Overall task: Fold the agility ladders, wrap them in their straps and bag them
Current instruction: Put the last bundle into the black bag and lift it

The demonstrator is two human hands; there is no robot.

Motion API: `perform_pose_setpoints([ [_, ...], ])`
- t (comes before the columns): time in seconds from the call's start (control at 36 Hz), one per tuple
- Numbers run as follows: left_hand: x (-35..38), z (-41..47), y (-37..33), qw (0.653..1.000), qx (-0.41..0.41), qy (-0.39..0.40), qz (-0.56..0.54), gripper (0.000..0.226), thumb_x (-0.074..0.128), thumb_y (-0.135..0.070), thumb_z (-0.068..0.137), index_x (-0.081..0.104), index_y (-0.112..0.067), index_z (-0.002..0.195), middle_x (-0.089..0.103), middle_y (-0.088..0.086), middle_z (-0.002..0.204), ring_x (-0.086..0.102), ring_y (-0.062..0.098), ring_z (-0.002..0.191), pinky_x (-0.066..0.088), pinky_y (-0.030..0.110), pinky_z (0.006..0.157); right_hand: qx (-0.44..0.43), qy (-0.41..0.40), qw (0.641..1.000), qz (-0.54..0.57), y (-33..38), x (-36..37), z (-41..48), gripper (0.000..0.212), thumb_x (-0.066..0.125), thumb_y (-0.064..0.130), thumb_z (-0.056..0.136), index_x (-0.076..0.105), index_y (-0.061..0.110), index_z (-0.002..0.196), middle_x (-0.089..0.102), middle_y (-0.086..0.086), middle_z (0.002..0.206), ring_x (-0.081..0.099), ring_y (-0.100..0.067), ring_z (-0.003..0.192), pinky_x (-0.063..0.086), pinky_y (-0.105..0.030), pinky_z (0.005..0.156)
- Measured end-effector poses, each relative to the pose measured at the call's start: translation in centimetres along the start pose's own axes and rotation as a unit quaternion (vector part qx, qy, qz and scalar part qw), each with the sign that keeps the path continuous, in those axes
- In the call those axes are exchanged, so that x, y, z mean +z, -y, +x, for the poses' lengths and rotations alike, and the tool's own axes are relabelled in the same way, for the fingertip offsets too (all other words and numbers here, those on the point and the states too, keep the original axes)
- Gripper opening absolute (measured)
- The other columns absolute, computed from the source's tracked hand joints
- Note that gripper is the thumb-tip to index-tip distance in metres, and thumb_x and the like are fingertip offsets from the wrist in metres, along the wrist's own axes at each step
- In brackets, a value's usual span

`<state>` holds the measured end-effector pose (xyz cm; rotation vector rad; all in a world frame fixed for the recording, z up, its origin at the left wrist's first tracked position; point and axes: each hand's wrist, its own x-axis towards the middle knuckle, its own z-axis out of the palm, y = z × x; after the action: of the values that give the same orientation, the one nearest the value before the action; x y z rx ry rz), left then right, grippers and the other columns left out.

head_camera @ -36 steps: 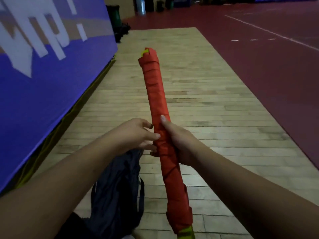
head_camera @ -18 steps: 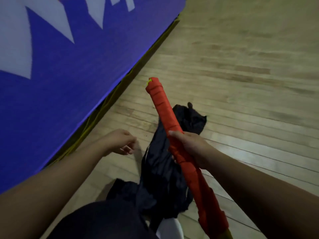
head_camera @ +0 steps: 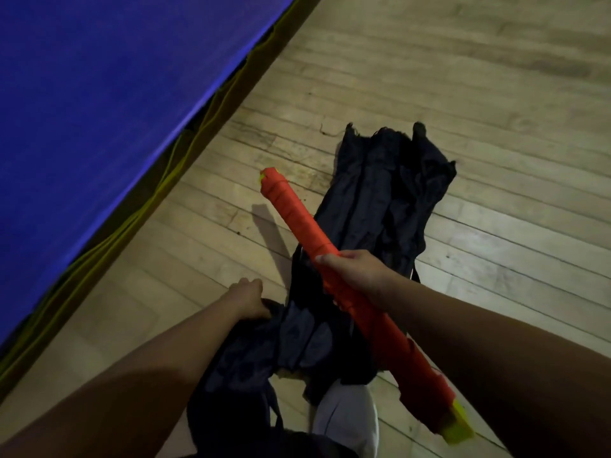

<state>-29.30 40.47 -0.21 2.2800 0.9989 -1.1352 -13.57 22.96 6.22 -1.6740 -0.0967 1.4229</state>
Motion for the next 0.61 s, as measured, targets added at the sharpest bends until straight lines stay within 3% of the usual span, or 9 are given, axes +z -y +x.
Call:
perform_pose_setpoints([
  [0.11,1.4,0.7,1.1,0.996,0.032,-0.002,0.079,0.060,0.071,-0.034,0.090,0.047,-0.008,0.138,0.047,0.014,0.135,0.048,0.028,0.122,0.046,0.033,0.096,0.014,-0.010,1.000,-0.018,-0.7,0.2,0.8,0.031,0.067,0.033,0.094,0.066,0.006,0.110,0.065,-0.015,0.077,0.059,-0.025,0.050,0.049,-0.028,0.046],
  [0.22,0.1,0.6,1.1,0.997,0.054,-0.008,0.053,0.034,0.063,-0.026,0.096,0.063,-0.004,0.122,0.062,0.015,0.124,0.057,0.025,0.112,0.043,0.025,0.080,0.019,-0.017,0.999,-0.025,-0.5,0.1,0.7,0.030,0.066,0.033,0.095,0.065,0.007,0.110,0.065,-0.015,0.080,0.061,-0.026,0.054,0.051,-0.030,0.049],
  [0.44,-8.8,-3.8,-3.3,0.977,0.133,-0.164,-0.018,0.026,0.065,-0.026,0.092,0.069,-0.010,0.113,0.068,0.014,0.115,0.062,0.029,0.108,0.046,0.028,0.082,-0.022,-0.053,0.997,-0.046,2.5,-1.6,-2.6,0.026,0.074,0.025,0.089,0.068,0.004,0.105,0.067,-0.017,0.077,0.061,-0.024,0.048,0.051,-0.030,0.046],
  [0.61,-15.8,-11.6,-8.4,0.922,0.205,-0.323,-0.056,0.026,0.070,-0.031,0.088,0.069,-0.021,0.112,0.053,0.012,0.119,0.045,0.032,0.121,0.038,0.033,0.100,-0.091,-0.109,0.989,-0.031,7.4,-3.9,-8.2,0.023,0.078,0.028,0.085,0.070,0.009,0.096,0.067,-0.015,0.076,0.063,-0.025,0.055,0.054,-0.033,0.054],
])
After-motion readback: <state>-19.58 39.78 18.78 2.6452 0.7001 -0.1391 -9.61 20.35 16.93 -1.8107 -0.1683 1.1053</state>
